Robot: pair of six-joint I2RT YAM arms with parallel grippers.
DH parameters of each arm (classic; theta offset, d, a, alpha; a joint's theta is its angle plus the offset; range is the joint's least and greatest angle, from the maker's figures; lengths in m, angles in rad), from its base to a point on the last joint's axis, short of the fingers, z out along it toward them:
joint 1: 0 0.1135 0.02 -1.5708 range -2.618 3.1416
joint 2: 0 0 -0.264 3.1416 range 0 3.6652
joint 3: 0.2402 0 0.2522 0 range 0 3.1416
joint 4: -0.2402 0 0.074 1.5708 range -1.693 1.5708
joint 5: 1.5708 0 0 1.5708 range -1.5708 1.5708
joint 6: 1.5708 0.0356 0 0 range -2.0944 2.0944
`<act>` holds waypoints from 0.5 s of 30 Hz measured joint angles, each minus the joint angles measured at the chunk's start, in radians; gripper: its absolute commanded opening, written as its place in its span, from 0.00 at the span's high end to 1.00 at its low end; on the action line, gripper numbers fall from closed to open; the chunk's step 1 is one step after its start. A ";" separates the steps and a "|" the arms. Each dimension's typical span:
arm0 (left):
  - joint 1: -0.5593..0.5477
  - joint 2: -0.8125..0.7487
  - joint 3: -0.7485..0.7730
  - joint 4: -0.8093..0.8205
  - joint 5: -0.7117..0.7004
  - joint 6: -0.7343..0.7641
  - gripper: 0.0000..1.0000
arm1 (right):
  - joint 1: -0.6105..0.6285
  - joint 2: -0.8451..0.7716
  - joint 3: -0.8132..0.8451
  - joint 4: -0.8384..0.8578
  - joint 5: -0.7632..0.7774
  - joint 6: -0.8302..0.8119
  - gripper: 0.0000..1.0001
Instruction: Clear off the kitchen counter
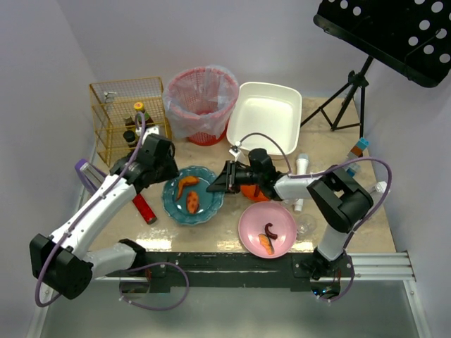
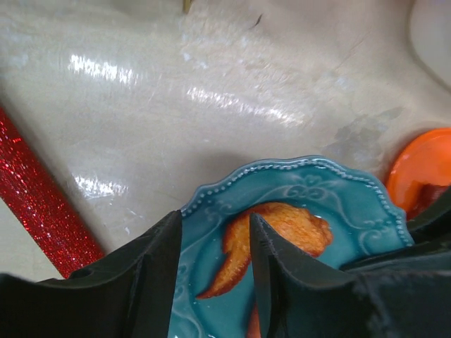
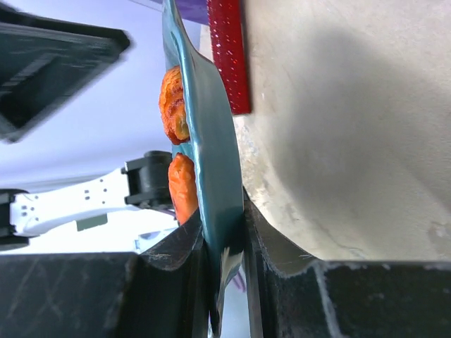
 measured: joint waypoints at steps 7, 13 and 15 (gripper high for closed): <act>0.000 -0.060 0.256 -0.013 -0.053 0.047 0.39 | -0.003 -0.061 0.100 -0.156 0.039 0.009 1.00; 0.000 -0.136 0.435 0.020 -0.108 0.094 0.35 | -0.003 -0.098 0.184 -0.238 0.063 0.067 1.00; 0.000 -0.156 0.461 0.022 -0.128 0.102 0.34 | -0.003 -0.103 0.221 -0.260 0.071 0.088 1.00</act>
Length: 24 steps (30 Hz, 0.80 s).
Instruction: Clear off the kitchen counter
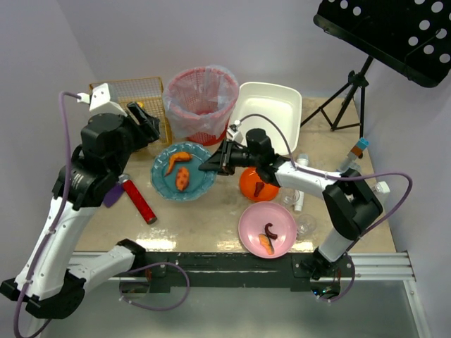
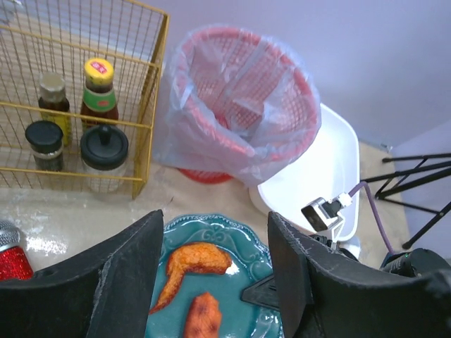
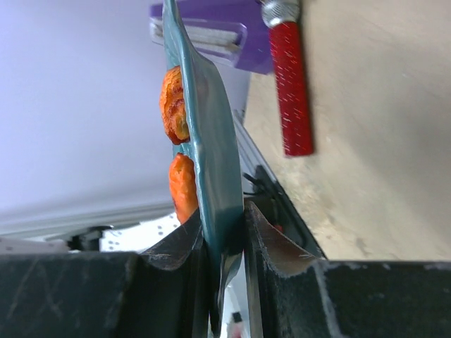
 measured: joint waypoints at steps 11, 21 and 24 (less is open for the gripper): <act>0.001 -0.051 0.011 -0.008 -0.052 0.006 0.33 | -0.018 0.027 0.331 -0.091 0.037 0.141 1.00; 0.001 -0.069 -0.013 -0.022 -0.054 0.005 0.33 | -0.168 0.221 0.706 -0.226 0.099 0.172 1.00; 0.001 -0.066 -0.014 -0.021 -0.054 0.005 0.33 | -0.217 0.316 0.829 -0.281 0.140 0.170 1.00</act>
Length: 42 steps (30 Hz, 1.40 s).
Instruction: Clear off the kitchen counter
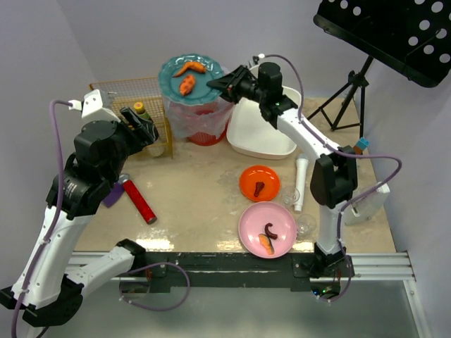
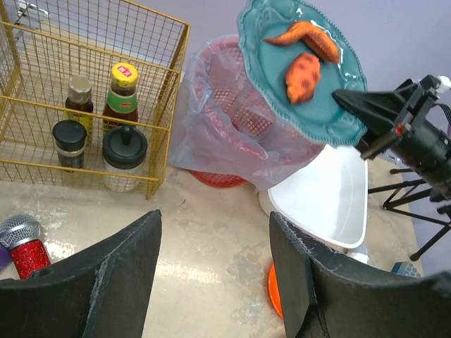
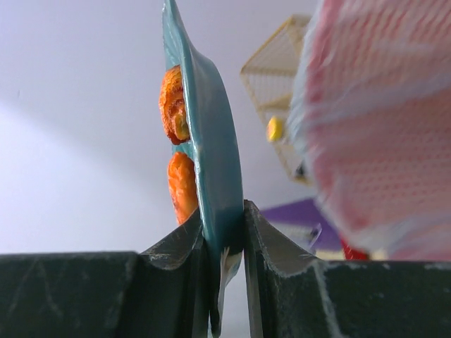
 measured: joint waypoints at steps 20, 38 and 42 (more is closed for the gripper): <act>0.000 -0.005 -0.065 -0.004 0.026 0.000 0.33 | -0.060 0.199 0.226 -0.237 0.425 -0.295 1.00; 0.000 -0.004 -0.114 0.006 0.055 0.000 0.33 | -0.050 0.116 0.144 -0.038 0.511 -0.804 1.00; 0.000 -0.003 -0.115 0.004 0.057 0.000 0.32 | -0.031 0.116 0.144 -0.029 0.547 -0.896 1.00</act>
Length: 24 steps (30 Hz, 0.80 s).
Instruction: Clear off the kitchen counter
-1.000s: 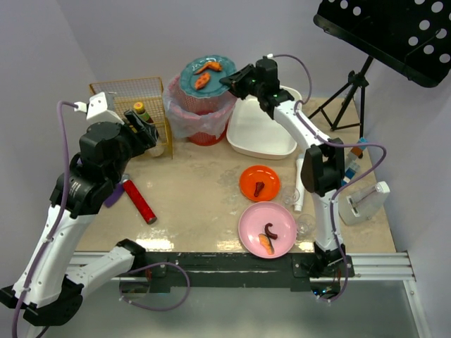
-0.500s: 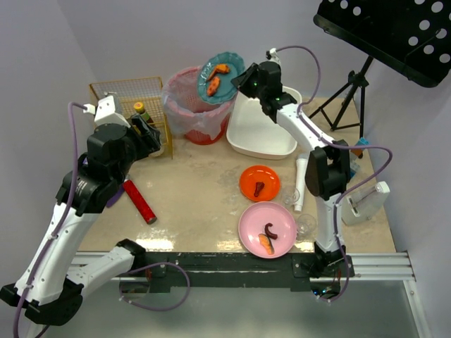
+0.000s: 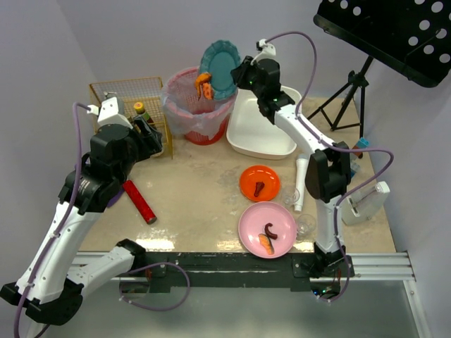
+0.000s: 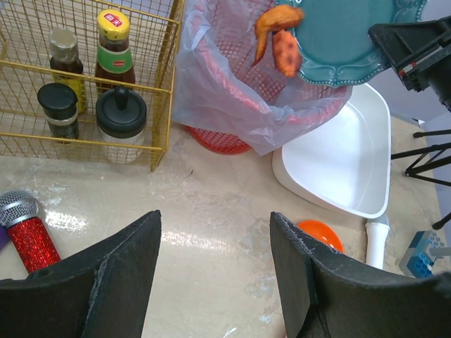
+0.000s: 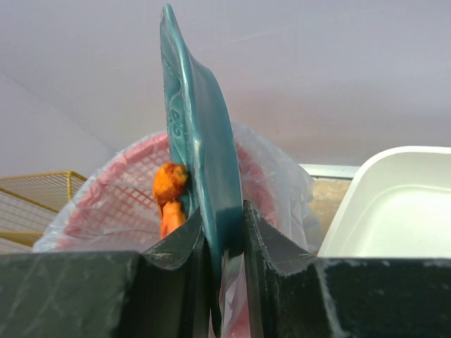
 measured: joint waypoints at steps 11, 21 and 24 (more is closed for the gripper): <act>0.000 0.005 -0.015 0.010 0.012 0.000 0.33 | 0.038 -0.008 0.009 0.031 0.103 -0.161 1.00; 0.000 0.014 -0.029 0.019 0.033 0.000 0.33 | -0.003 -0.281 -0.222 0.096 0.120 0.187 1.00; 0.000 0.013 -0.029 0.019 0.034 0.003 0.33 | -0.056 -0.351 -0.306 0.172 0.060 0.318 1.00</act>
